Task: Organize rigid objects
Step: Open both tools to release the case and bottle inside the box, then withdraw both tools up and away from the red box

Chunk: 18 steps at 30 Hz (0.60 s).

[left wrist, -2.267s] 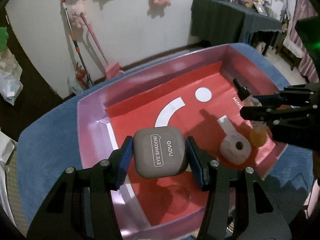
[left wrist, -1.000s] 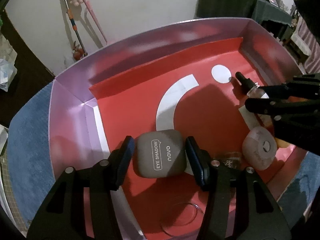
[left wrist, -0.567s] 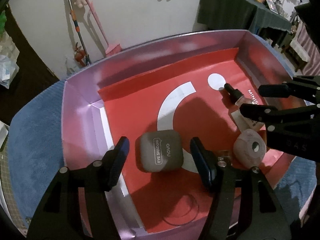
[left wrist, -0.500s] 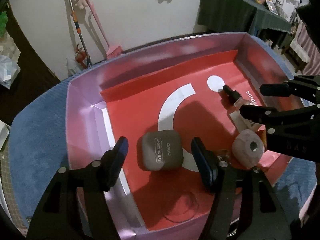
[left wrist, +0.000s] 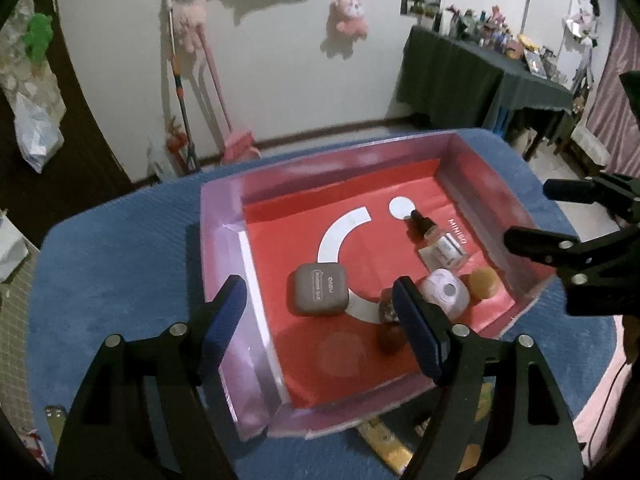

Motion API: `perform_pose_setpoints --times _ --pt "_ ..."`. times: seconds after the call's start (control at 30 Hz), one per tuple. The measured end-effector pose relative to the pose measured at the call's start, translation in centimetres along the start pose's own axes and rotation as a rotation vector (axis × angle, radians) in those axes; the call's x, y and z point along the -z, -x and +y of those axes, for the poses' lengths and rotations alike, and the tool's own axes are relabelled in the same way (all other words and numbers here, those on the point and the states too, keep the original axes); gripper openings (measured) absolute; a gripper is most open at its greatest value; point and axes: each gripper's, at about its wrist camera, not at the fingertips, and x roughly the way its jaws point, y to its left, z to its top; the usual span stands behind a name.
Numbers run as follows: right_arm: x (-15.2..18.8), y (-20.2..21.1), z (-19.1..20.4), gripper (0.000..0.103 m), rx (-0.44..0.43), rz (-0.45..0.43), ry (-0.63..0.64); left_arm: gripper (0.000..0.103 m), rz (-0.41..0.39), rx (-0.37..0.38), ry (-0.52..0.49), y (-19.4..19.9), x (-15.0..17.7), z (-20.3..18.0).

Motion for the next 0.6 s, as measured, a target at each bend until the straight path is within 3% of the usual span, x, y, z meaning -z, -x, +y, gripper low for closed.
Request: perform_pose_setpoints --times 0.37,0.6 --pt "5.0 9.5 0.7 0.1 -0.037 -0.232 0.019 0.085 -0.226 0.014 0.059 7.8 4.8 -0.9" --pt "10.4 11.6 2.1 0.102 -0.015 -0.335 0.047 0.089 -0.298 0.067 0.113 10.0 9.2 -1.6"
